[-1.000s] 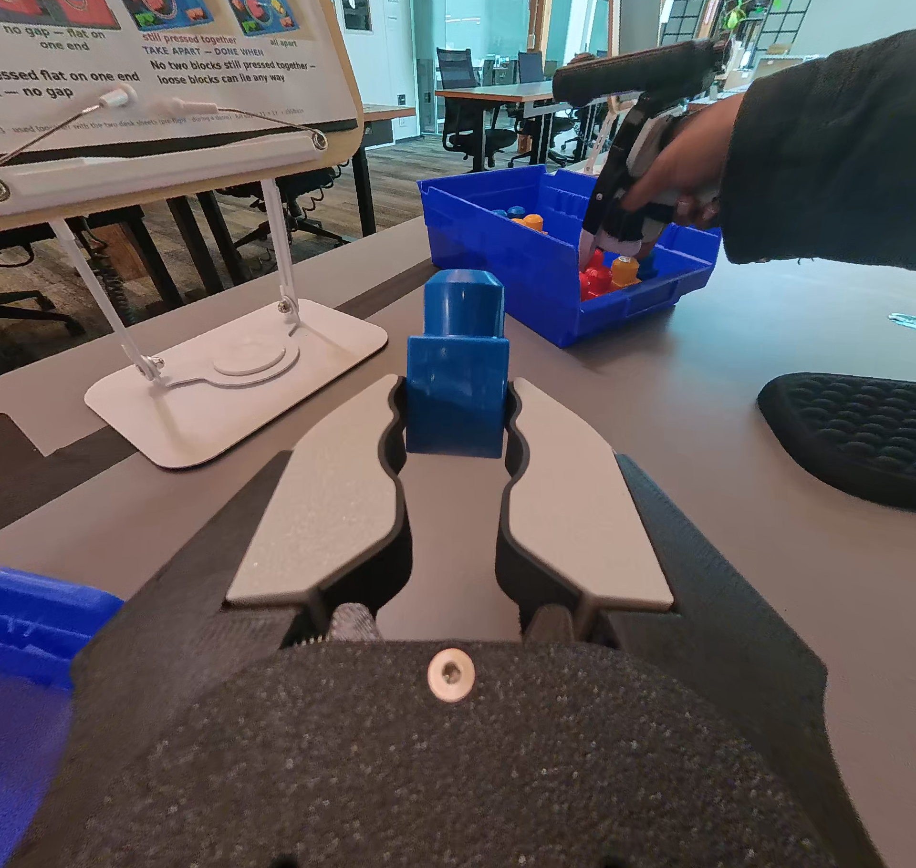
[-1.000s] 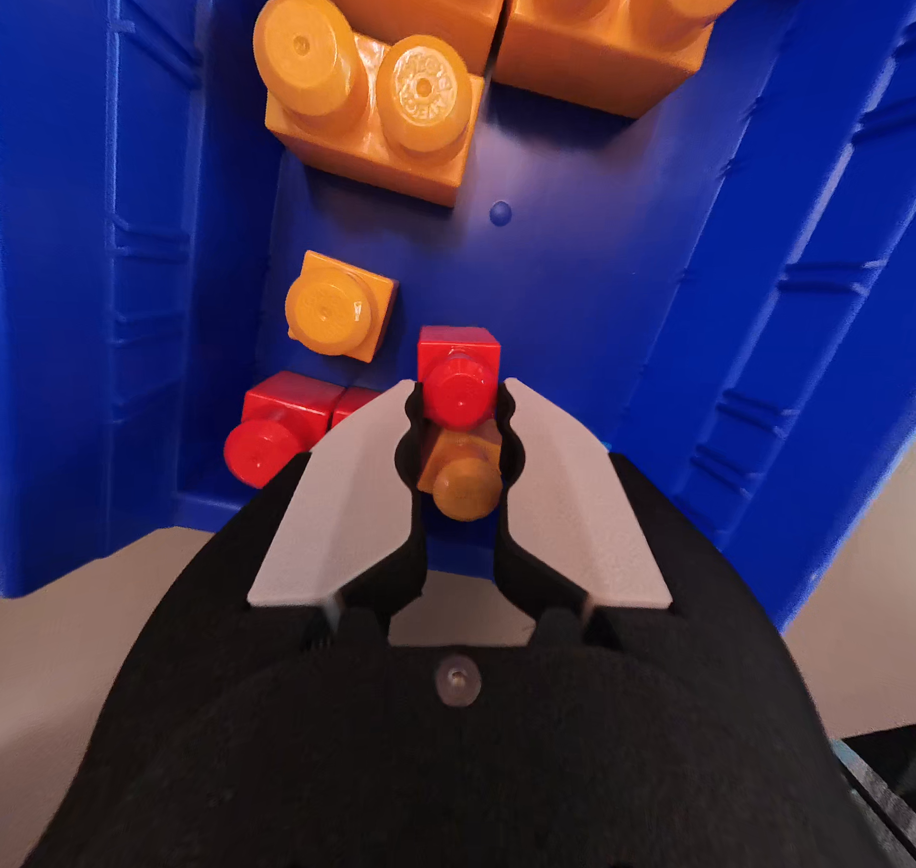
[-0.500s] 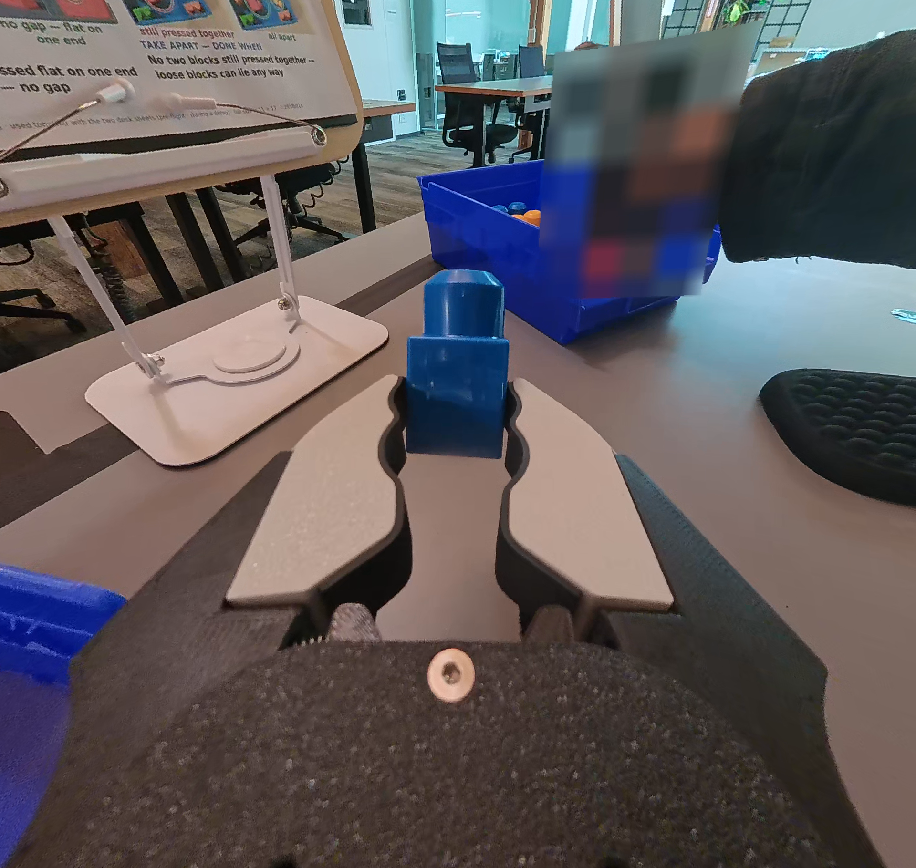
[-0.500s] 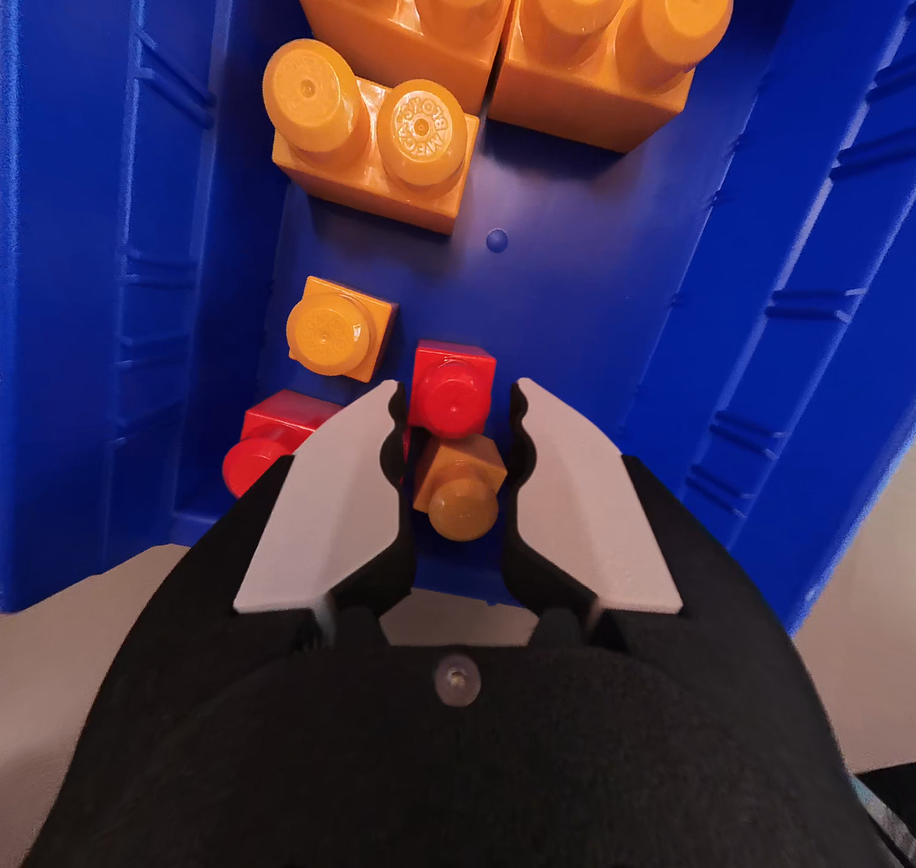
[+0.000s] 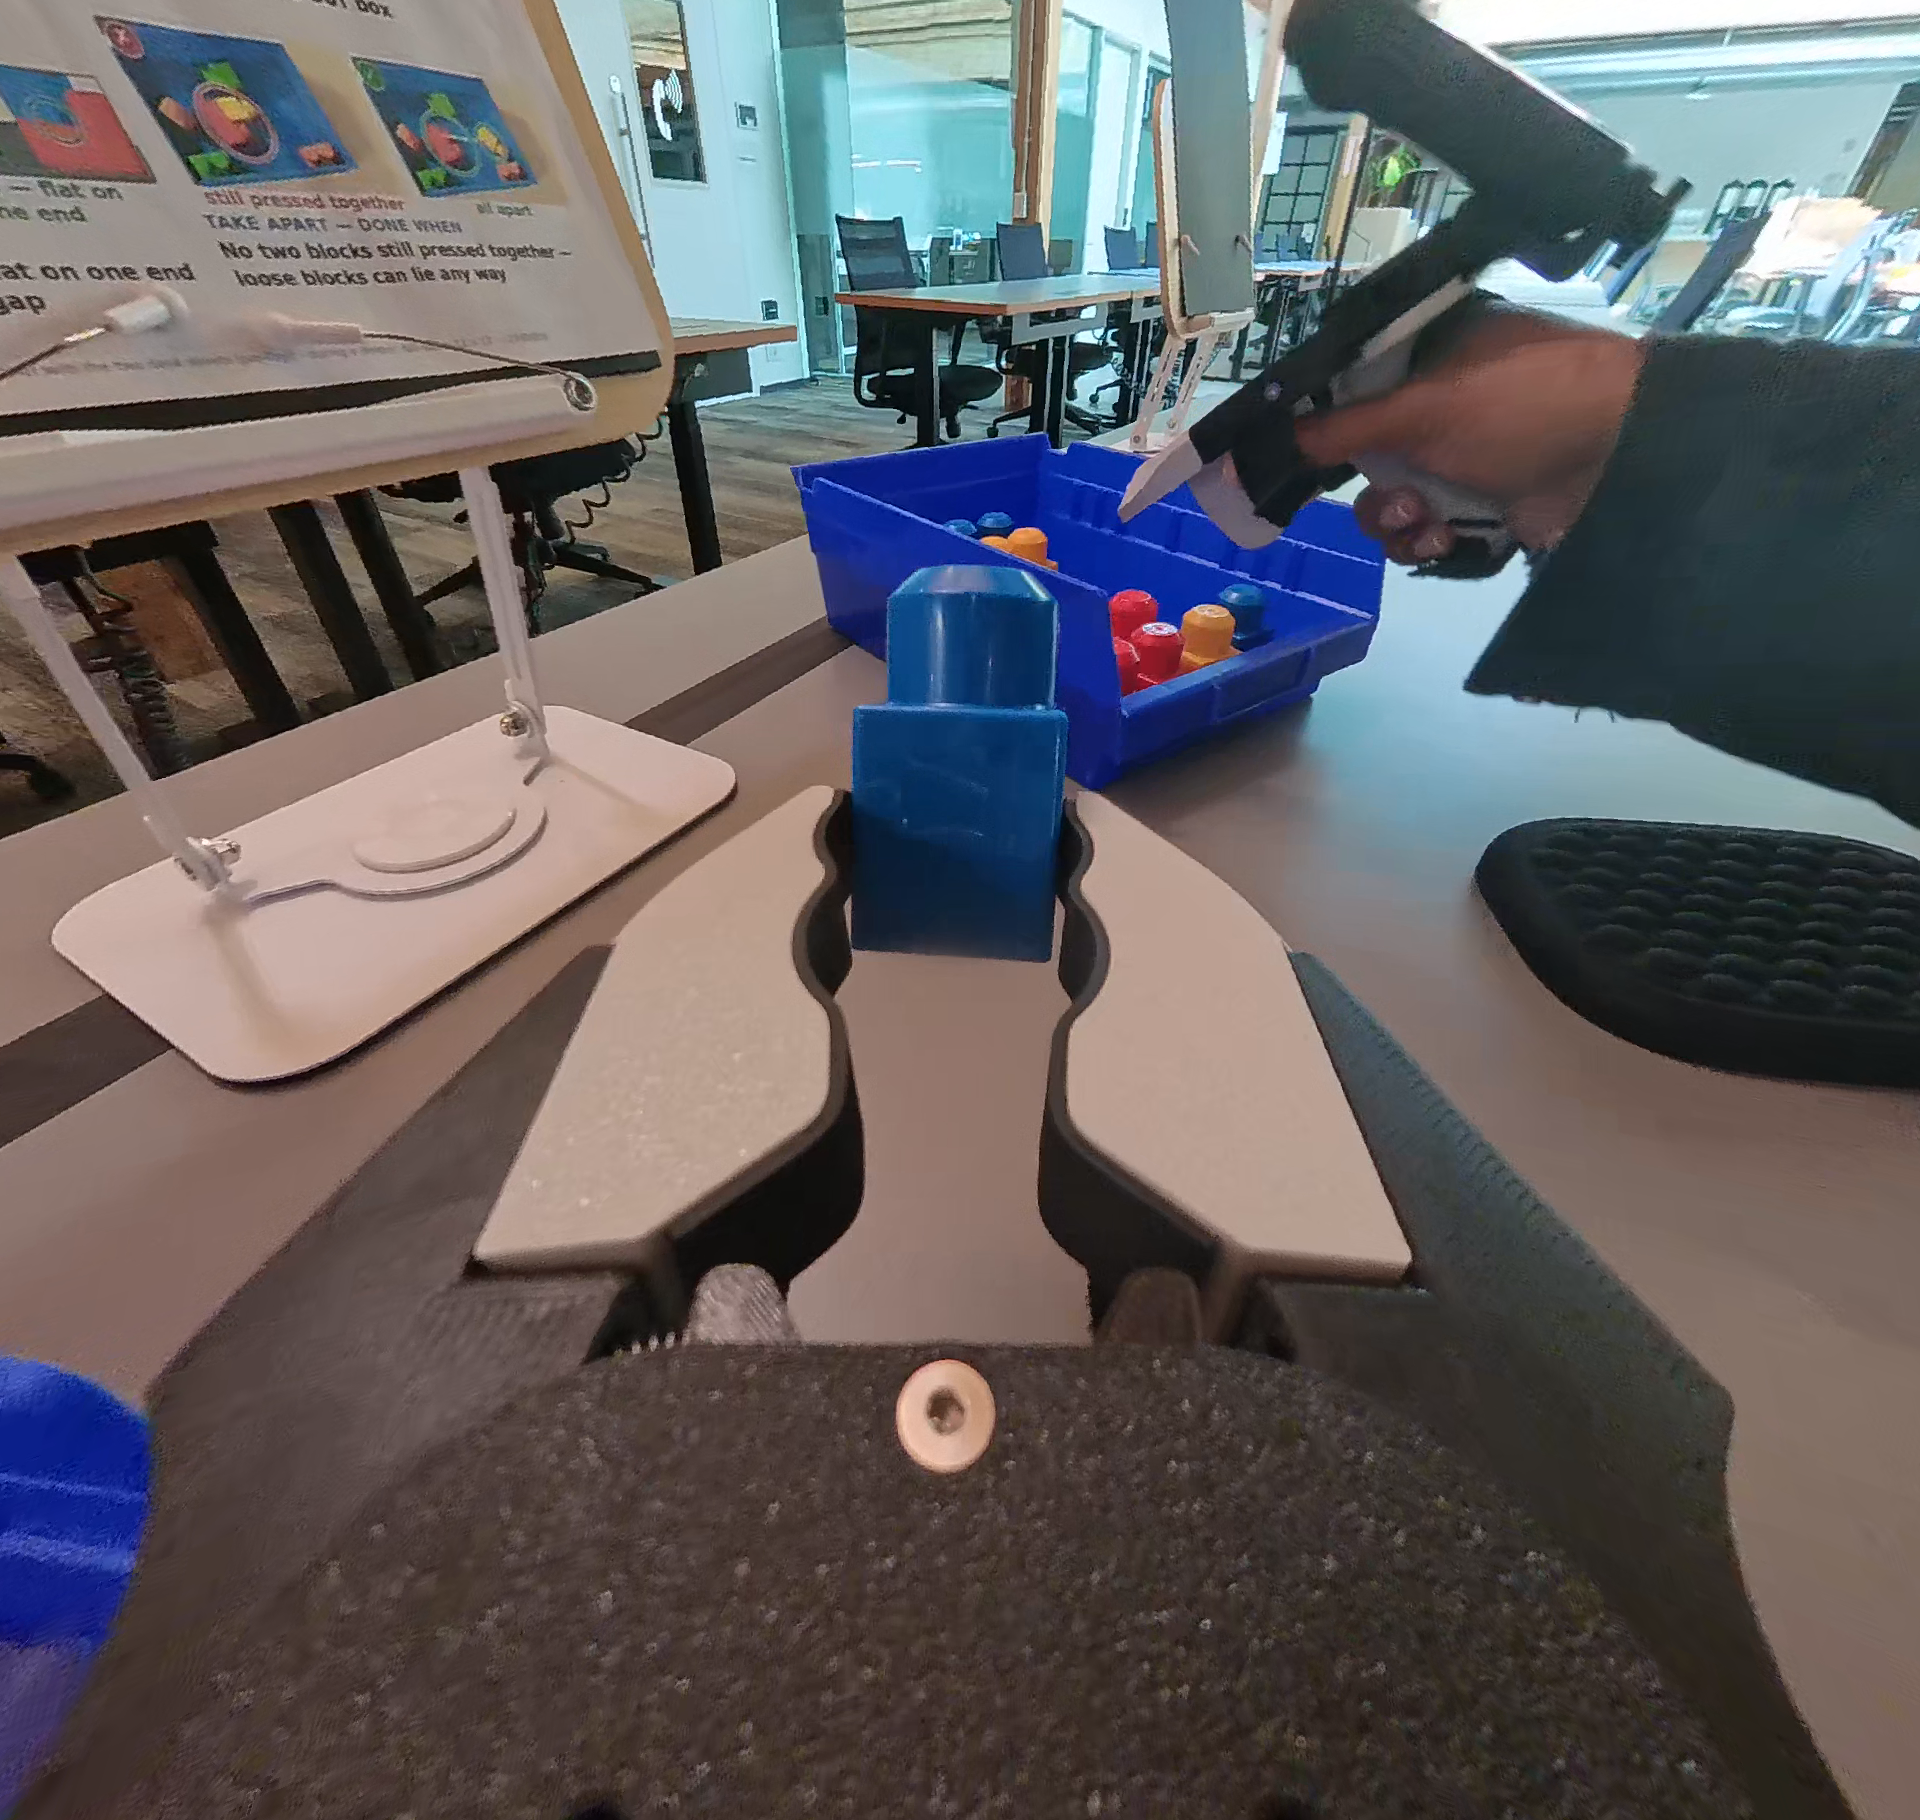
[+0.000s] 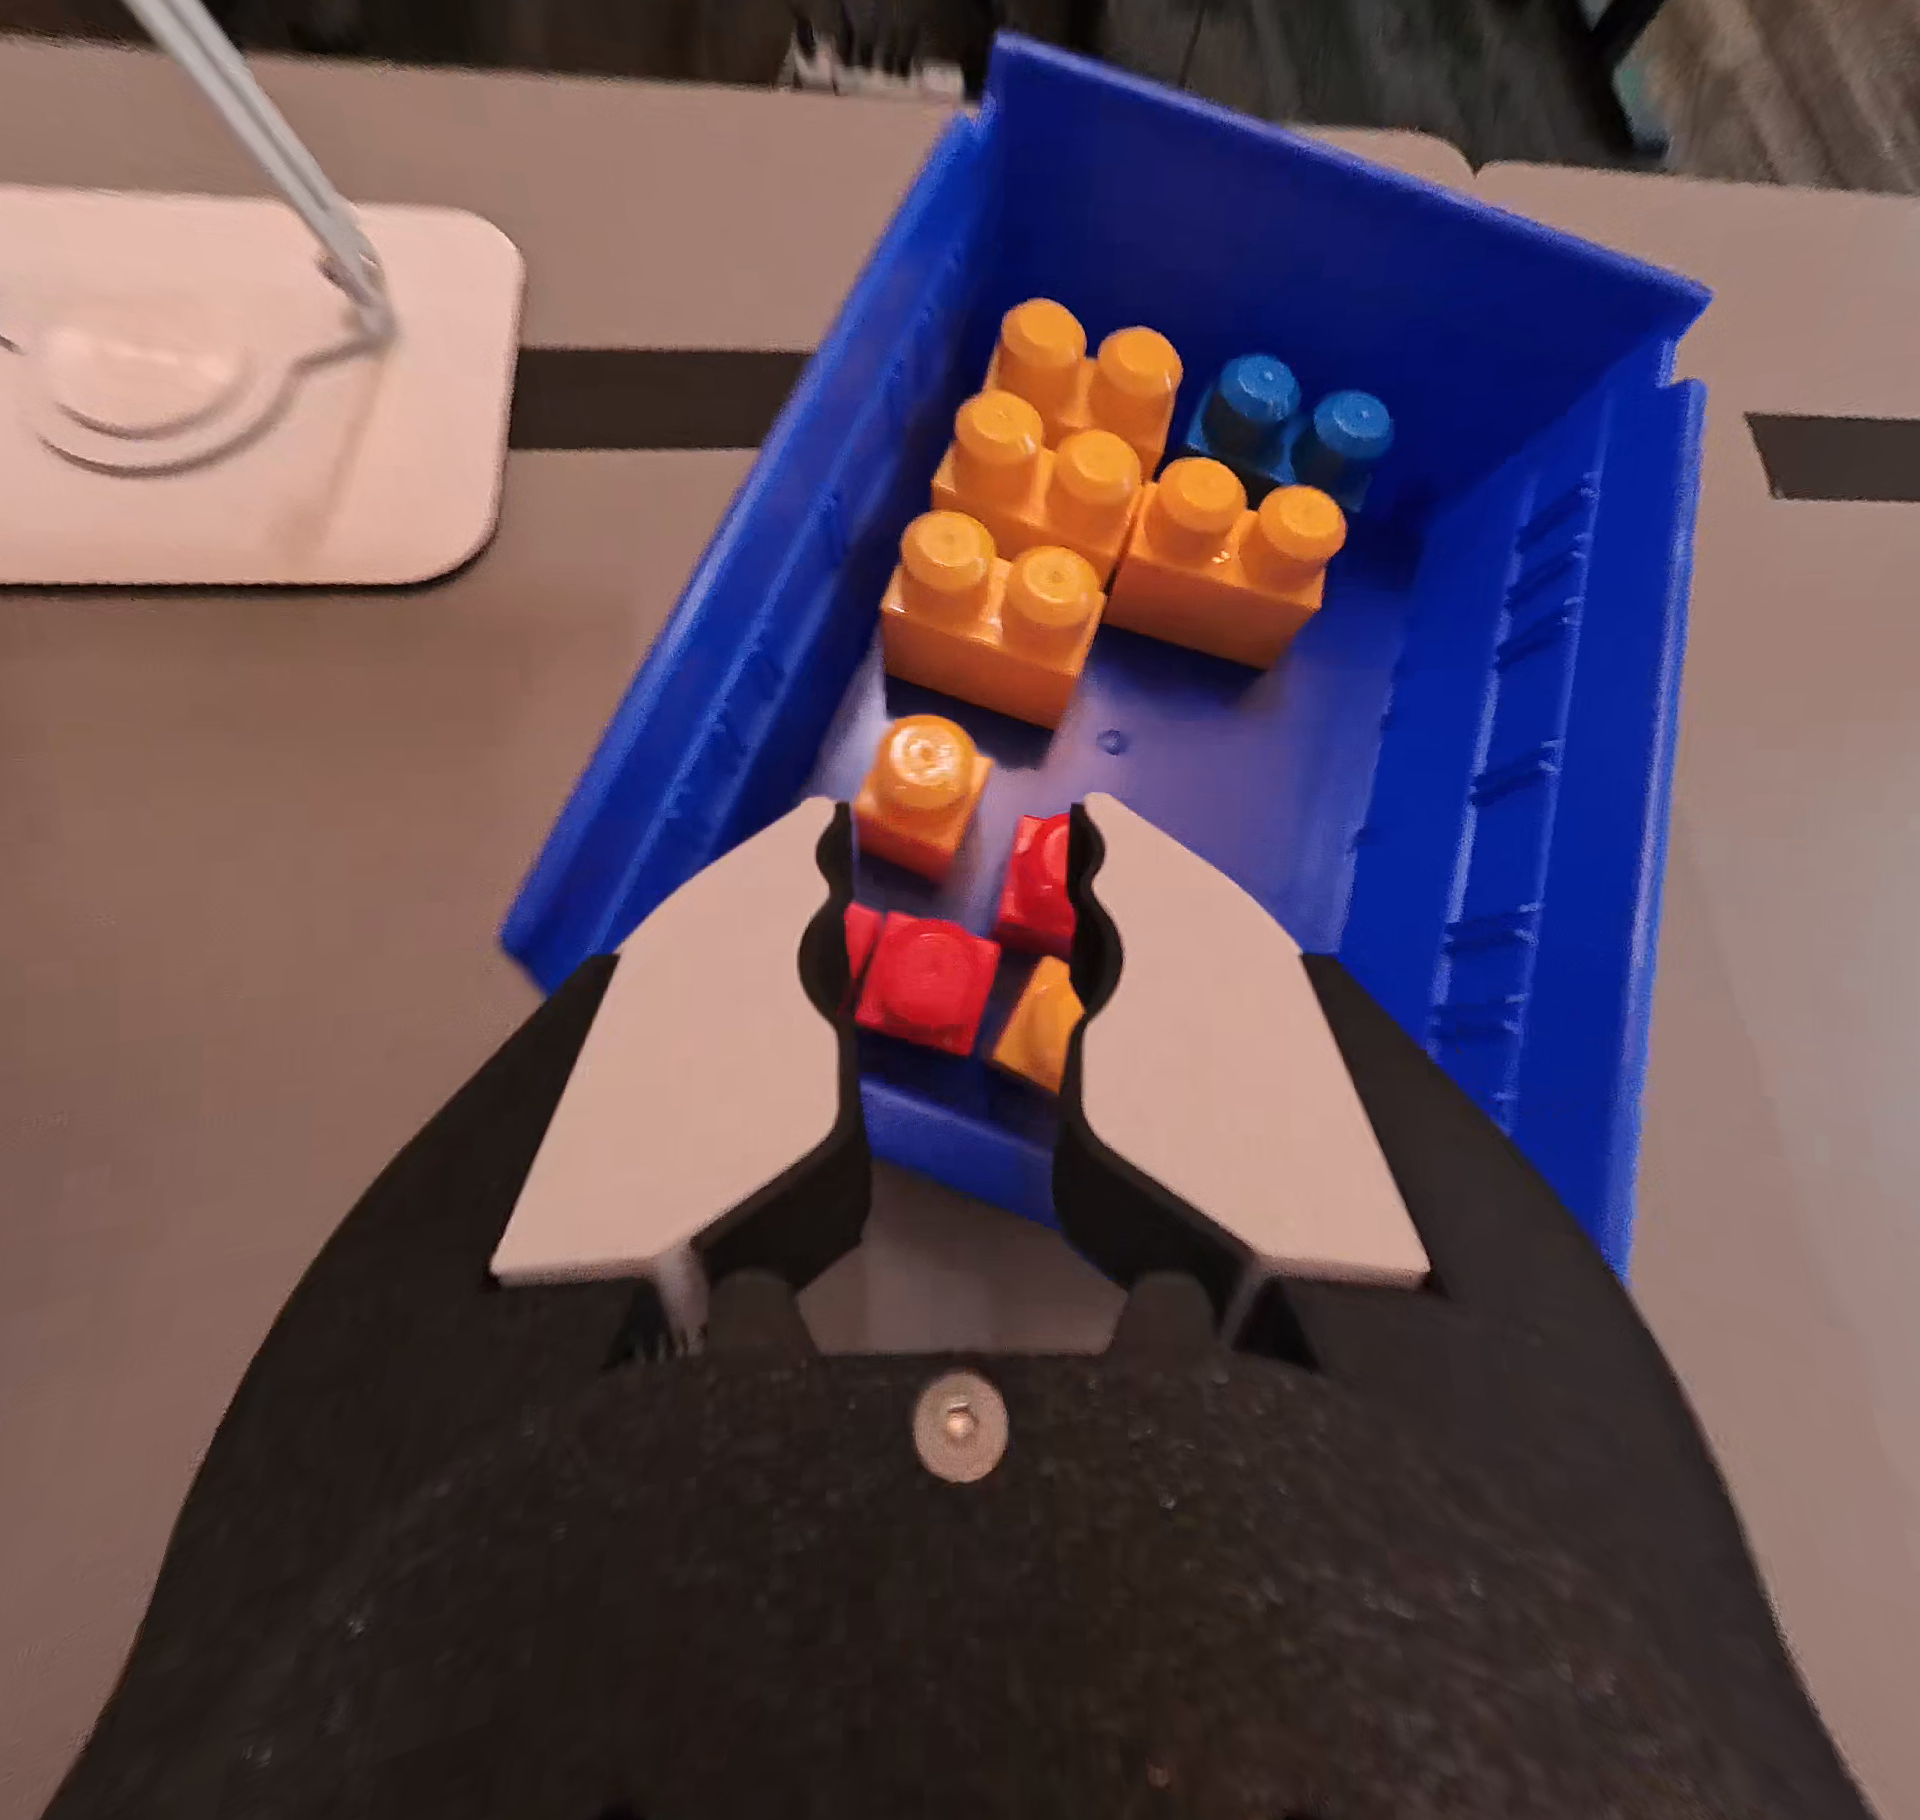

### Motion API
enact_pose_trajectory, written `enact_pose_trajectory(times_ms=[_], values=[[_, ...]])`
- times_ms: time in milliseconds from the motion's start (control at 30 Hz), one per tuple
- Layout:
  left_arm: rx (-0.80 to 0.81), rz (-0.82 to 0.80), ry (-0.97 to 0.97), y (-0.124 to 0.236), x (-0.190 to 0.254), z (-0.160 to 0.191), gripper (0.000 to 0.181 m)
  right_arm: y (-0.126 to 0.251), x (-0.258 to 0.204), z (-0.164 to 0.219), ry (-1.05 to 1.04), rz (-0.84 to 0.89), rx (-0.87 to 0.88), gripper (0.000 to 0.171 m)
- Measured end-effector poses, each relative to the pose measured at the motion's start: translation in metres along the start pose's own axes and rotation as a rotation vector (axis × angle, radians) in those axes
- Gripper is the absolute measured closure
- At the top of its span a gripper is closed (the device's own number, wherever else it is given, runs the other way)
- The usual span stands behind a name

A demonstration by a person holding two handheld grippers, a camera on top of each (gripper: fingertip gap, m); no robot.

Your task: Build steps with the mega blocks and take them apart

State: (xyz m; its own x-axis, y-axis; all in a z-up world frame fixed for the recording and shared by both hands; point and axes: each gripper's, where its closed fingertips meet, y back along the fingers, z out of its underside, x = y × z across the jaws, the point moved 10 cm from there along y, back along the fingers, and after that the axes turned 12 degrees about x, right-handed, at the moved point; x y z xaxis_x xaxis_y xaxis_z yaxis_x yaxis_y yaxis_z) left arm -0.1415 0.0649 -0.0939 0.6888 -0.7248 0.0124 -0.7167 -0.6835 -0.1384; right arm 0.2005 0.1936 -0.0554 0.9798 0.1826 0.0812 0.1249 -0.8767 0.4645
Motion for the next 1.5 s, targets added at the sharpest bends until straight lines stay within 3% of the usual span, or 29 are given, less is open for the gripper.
enact_pose_trajectory(times_ms=[433,667,900,1167,1300,1500], values=[[-0.037,0.085,-0.024,-0.013,0.027,0.009,0.144,0.077,-0.088,0.046,-0.046,-0.275,0.318,0.134],[-0.009,0.203,-0.028,-0.014,0.039,0.009,0.144,0.109,-0.123,0.056,0.014,-0.591,0.449,0.129],[0.031,0.319,-0.002,-0.011,0.045,0.006,0.144,0.111,-0.131,0.070,0.061,-0.847,0.518,0.120],[0.047,0.386,0.016,-0.011,0.050,0.006,0.144,0.114,-0.127,0.072,-0.054,-0.974,0.566,0.129],[0.066,0.390,0.014,-0.010,0.052,0.004,0.144,0.115,-0.128,0.072,-0.062,-0.972,0.566,0.143],[0.089,0.366,-0.007,-0.010,0.053,0.000,0.144,0.117,-0.130,0.070,-0.109,-0.943,0.568,0.143]])
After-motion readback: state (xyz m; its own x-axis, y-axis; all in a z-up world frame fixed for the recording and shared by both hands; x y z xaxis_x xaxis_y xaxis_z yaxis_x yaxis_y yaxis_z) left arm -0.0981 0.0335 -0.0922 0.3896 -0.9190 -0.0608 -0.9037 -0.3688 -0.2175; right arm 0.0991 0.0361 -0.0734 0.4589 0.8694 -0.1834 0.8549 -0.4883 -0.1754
